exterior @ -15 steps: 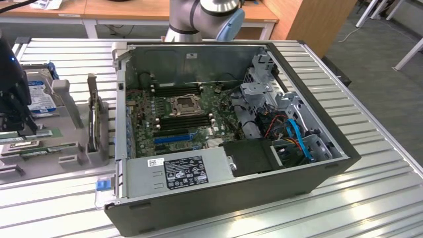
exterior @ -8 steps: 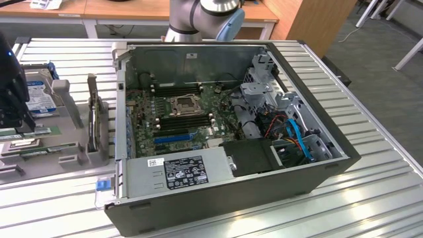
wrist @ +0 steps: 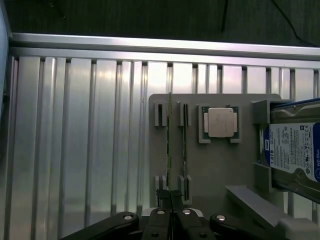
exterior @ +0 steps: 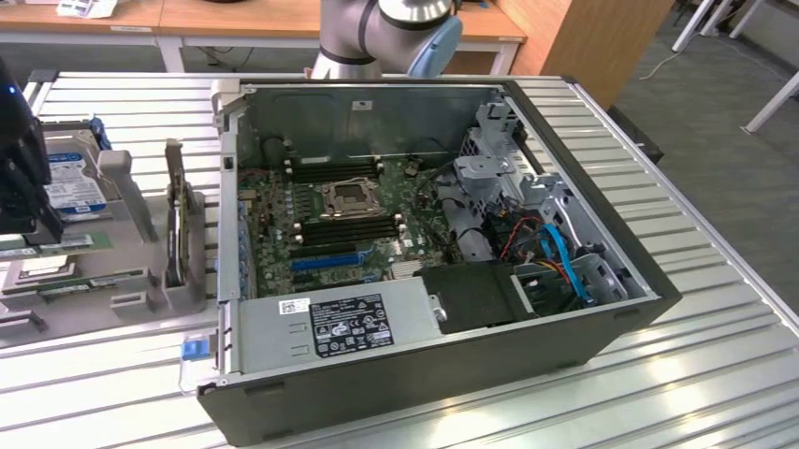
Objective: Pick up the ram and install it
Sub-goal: 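Pick up the ram and move it above insertion slot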
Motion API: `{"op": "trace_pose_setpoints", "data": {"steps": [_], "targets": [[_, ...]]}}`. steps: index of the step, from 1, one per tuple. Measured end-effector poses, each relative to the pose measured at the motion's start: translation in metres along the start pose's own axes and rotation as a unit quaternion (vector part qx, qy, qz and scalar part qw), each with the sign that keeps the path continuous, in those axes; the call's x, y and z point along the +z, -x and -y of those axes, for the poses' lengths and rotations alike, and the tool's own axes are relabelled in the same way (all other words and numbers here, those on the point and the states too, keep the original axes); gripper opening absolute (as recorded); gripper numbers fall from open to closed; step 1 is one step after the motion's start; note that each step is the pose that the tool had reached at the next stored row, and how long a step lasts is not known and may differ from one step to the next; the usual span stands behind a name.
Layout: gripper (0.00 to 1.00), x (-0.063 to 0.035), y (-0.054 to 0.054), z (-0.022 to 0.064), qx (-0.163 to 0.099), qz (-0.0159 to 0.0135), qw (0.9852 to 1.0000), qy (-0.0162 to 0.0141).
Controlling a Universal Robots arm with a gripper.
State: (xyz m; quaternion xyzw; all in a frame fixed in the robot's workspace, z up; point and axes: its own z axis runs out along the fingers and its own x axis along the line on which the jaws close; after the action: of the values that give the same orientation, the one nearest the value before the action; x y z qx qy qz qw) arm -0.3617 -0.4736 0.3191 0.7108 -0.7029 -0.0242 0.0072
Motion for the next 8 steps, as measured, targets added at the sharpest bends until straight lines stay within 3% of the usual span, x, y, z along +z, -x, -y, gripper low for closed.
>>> {"op": "trace_pose_setpoints", "data": {"steps": [8], "targets": [[0.11,-0.0098,0.0004,-0.0004,0.000,0.0000,1.0000,0.0000]]}}
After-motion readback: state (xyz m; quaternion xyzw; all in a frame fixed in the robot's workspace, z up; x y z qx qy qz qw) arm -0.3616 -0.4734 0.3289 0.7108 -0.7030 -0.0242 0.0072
